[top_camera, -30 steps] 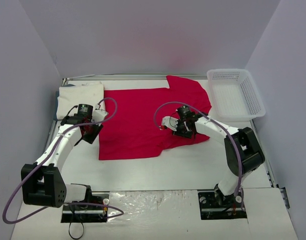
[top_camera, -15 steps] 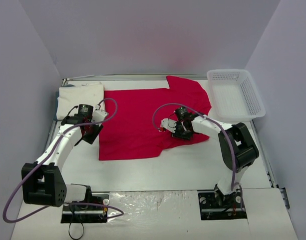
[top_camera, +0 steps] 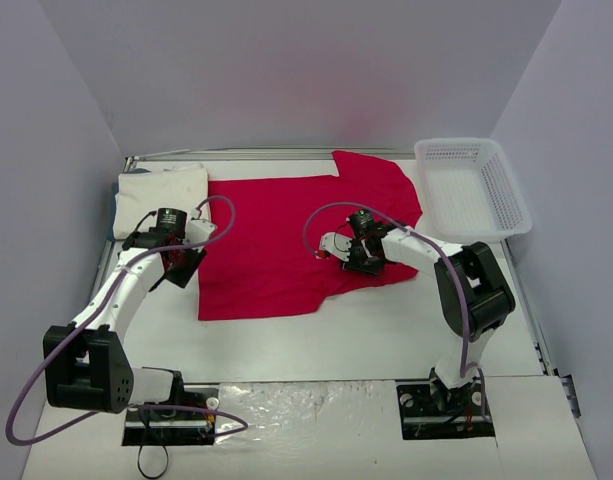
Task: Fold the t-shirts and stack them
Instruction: Grap the side of the flattened tshirt closest away from the robot with both arms
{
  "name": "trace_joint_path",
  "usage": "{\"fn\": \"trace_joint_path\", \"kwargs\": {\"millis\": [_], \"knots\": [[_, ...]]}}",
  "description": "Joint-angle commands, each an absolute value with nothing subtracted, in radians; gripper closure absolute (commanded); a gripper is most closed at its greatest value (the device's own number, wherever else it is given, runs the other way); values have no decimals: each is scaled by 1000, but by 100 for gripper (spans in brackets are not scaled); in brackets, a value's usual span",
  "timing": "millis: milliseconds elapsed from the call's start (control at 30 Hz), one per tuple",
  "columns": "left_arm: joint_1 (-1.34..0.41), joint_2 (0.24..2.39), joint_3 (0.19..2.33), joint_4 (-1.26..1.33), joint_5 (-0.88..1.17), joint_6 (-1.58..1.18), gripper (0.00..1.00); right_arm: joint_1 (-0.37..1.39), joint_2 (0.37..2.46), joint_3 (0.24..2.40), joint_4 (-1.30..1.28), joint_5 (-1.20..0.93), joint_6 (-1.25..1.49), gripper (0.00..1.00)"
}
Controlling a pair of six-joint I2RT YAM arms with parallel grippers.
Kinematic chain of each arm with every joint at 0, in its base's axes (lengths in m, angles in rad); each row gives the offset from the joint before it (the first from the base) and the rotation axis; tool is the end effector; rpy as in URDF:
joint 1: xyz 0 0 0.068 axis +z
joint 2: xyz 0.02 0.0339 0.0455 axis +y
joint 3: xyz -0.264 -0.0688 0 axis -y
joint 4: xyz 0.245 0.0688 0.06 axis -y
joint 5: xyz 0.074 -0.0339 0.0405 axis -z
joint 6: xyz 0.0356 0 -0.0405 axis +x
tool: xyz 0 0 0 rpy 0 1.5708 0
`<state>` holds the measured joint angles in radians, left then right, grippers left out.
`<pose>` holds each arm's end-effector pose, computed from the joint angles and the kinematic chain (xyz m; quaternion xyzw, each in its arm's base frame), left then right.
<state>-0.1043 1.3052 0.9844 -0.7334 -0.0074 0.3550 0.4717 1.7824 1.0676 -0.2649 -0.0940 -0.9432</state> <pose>0.2549 -0.0264 0.2526 0.2192 0.9417 0.0355 0.2530 0.3199 0.1669 0.1655 -0.6314 0.7174 -0.0243 0.2934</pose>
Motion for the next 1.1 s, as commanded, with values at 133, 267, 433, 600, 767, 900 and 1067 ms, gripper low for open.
{"fn": "trace_joint_path", "kwargs": {"millis": [133, 267, 433, 600, 767, 900, 1067], "knots": [[-98, 1310, 985, -735, -18, 354, 61, 469, 1773, 1095, -304, -101, -936, 72], [-98, 1318, 989, -736, -17, 354, 61, 469, 1770, 1101, -304, -101, -936, 72], [-100, 1316, 991, -739, -17, 354, 62, 468, 1784, 1120, -304, -98, -934, 72], [-98, 1312, 983, -733, -17, 356, 61, 465, 1787, 1137, -301, -95, -931, 72], [-98, 1328, 989, -735, -14, 356, 61, 463, 1807, 1140, -304, -97, -925, 72], [-98, 1330, 985, -735, -11, 356, 61, 463, 1833, 1132, -304, -98, -920, 72], [-100, 1336, 985, -735, -11, 359, 61, 462, 1851, 1123, -302, -100, -920, 72]]}}
